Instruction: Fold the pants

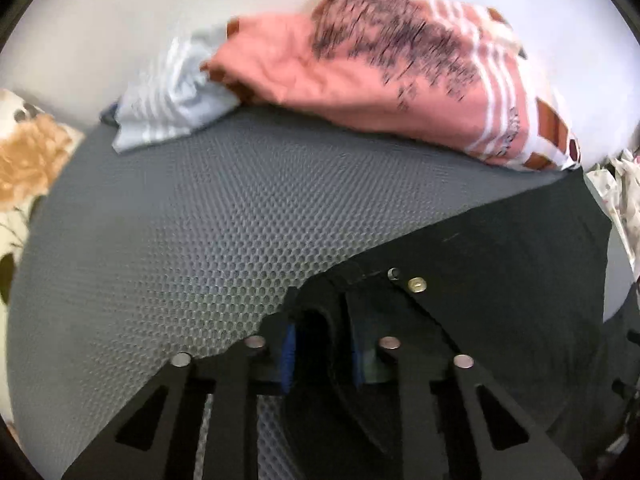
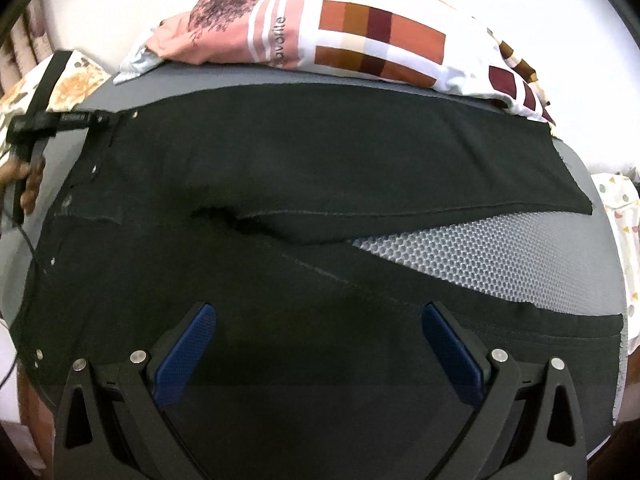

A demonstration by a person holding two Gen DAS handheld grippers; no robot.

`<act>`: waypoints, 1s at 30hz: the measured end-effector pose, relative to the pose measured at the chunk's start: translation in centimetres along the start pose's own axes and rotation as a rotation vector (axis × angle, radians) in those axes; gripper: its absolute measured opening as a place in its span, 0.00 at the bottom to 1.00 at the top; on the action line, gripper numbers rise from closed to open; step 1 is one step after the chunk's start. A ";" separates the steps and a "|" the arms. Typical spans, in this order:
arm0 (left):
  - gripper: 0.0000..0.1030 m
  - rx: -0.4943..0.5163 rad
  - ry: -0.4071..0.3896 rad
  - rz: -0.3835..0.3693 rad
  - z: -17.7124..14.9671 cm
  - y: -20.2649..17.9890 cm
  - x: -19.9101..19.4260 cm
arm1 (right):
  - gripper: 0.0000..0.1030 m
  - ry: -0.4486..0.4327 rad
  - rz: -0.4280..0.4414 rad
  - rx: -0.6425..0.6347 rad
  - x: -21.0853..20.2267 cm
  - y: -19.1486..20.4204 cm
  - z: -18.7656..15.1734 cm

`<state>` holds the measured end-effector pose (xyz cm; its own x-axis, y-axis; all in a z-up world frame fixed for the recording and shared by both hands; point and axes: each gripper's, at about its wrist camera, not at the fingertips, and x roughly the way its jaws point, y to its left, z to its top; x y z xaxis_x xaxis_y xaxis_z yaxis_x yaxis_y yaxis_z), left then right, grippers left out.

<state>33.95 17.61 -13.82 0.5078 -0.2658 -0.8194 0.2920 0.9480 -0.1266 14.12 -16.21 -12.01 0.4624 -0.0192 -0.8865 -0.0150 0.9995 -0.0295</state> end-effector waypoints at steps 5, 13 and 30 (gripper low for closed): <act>0.17 -0.017 -0.140 -0.030 -0.8 -2.0 -5.6 | 1.00 0.014 0.257 0.190 0.6 -4.0 3.4; 0.16 0.083 -0.282 -0.044 -4.5 -8.3 -13.5 | 1.00 0.096 0.725 0.598 6.2 -10.3 10.1; 0.16 -0.040 -0.224 -0.094 -14.4 -11.3 -19.4 | 0.09 0.068 0.657 0.592 6.4 -12.3 9.6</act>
<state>9.10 14.57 -4.53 0.6486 -0.3811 -0.6589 0.3165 0.9223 -0.2219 25.73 -28.40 -12.85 0.4677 0.5804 -0.6666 0.2115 0.6588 0.7220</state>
